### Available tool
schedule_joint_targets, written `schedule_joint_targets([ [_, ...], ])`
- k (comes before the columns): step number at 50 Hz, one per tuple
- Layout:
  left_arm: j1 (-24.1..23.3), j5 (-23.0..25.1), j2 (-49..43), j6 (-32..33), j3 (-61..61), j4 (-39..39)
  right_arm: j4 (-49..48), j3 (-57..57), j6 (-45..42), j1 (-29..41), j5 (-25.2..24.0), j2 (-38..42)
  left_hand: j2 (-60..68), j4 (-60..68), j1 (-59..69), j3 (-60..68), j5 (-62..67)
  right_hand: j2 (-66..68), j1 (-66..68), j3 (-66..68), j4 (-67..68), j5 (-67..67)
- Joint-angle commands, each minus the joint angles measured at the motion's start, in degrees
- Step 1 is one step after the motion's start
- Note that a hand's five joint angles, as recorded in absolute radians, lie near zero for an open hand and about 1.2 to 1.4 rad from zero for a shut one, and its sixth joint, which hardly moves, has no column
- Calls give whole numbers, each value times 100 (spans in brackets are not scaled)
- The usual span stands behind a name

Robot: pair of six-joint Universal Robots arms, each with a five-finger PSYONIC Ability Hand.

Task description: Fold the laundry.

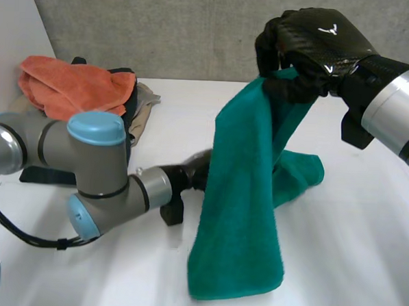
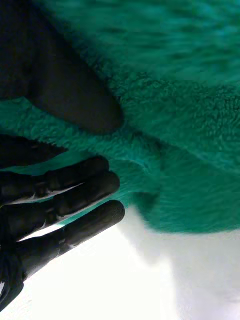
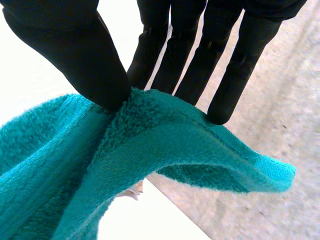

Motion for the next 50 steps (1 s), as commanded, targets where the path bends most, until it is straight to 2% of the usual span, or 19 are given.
schedule_joint_targets([
  [1, 427, -1034, 690, -725, 445, 484, -263, -714, -36, -200, 369, 797, 1224, 1213, 1315, 1262, 1430, 1251, 1571, 1212, 1137, 1536],
  [3, 515, -1387, 884, -735, 568, 678, -552, -1169, -36, -192, 763, 1121, 1224, 1213, 1315, 1262, 1430, 1251, 1571, 1212, 1137, 1536],
  [4, 577, -1754, 1111, -726, 673, 871, -641, -1259, -36, -183, 861, 1184, 1224, 1213, 1315, 1262, 1430, 1251, 1571, 1212, 1137, 1536],
  [8, 612, -2362, 1692, -603, 832, 1232, -1685, -1752, 34, -77, 1450, 1475, 1224, 1213, 1315, 1262, 1430, 1251, 1571, 1212, 1137, 1536],
  [10, 604, -2417, 1930, -507, 841, 1285, -2459, -1788, 192, -86, 1644, 1528, 1224, 1213, 1315, 1262, 1430, 1251, 1571, 1212, 1137, 1536],
  [13, 586, -2373, 2308, -147, 789, 1294, -3371, -1700, 586, -60, 1618, 1563, 1224, 1213, 1315, 1262, 1430, 1251, 1571, 1212, 1137, 1536],
  [17, 437, -2268, 2581, 451, 429, 1224, -3744, -1340, 1010, -7, 1294, 1528, 1224, 1213, 1315, 1262, 1430, 1251, 1571, 1212, 1137, 1536],
  [22, 191, -2302, 2801, 1460, -720, 1198, -3727, -769, 975, -60, 784, 1537, 1224, 1213, 1315, 1262, 1430, 1251, 1571, 1212, 1137, 1536],
  [27, 94, -2583, 2907, 2156, -1960, 1215, -3377, -32, 389, -173, 467, 1694, 1224, 1213, 1315, 1262, 1430, 1251, 1571, 1212, 1137, 1536],
  [30, -37, -2724, 2994, 2262, -2793, 1206, -3043, 224, -17, -244, 344, 1852, 1224, 1213, 1315, 1262, 1430, 1251, 1571, 1212, 1137, 1536],
  [33, -283, -2760, 3056, 2201, -3489, 1189, -2304, 462, -729, -385, 159, 2037, 1224, 1213, 1315, 1262, 1430, 1251, 1571, 1212, 1137, 1536],
  [40, -750, -2812, 3196, 1938, -4256, 900, -766, 638, -2267, -605, 9, 2327, 1224, 1213, 1315, 1262, 1430, 1251, 1571, 1212, 1137, 1536],
  [41, -794, -2830, 3292, 1876, -4300, 707, -704, 638, -2364, -622, 9, 2328, 710, 698, 800, 748, 916, 1251, 1571, 1212, 1137, 1536],
  [44, -750, -2865, 3512, 1841, -4274, 329, -668, 691, -2549, -605, -26, 2240, -2011, -2023, -1921, -1973, -1806, 1251, 1571, 1212, 1137, 1536],
  [45, -646, -2891, 3696, 1832, -4204, 93, -677, 708, -2541, -596, -26, 2205, -3585, -3597, -3495, -3547, -3380, 1251, 1571, 1212, 1137, 1536],
  [46, -566, -2909, 3793, 1849, -4160, -23, -738, 735, -2506, -570, -43, 2074, -4284, -4296, -4194, -4246, -4078, 1251, 1571, 1212, 1137, 1536],
  [48, -182, -2918, 4083, 1884, -3994, -251, -800, 787, -2444, -526, -61, 1915, -5512, -5524, -5422, -5474, -5306, 1251, 1571, 1212, 1137, 1536],
  [50, 101, -2918, 4224, 1911, -3888, -261, -957, 849, -2304, -456, -131, 1661, -5620, -5632, -5530, -5582, -5414, 1251, 1571, 1212, 1137, 1536],
])
